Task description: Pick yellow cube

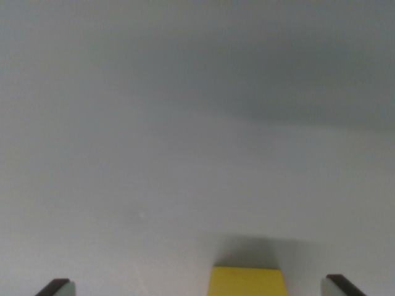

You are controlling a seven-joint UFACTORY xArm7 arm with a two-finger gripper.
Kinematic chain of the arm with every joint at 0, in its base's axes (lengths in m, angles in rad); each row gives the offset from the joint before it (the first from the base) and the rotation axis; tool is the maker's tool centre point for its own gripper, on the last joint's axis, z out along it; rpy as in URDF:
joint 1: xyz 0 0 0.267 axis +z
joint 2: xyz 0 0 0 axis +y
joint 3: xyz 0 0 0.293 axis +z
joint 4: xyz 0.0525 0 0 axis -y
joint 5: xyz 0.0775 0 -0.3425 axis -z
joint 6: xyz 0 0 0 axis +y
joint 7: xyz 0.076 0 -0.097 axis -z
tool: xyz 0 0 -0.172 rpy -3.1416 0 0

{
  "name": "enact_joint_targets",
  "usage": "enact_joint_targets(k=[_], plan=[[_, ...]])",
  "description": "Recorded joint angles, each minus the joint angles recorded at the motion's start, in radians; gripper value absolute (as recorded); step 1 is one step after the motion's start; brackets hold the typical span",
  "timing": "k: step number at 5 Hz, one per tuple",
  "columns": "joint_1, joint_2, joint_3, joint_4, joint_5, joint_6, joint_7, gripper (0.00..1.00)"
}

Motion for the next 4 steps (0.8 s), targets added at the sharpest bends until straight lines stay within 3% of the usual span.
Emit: enact_joint_targets(k=[1, 2, 3, 4], plan=[[0.0, 0.0, 0.0, 0.0, 0.0, 0.0, 0.0, 0.0], [-0.0003, 0.012, -0.006, -0.035, 0.0046, -0.043, -0.019, 0.0], [-0.0003, 0.012, -0.006, -0.035, 0.0046, -0.043, -0.019, 0.0], [-0.0007, 0.023, -0.011, -0.068, 0.009, -0.084, -0.036, 0.0]])
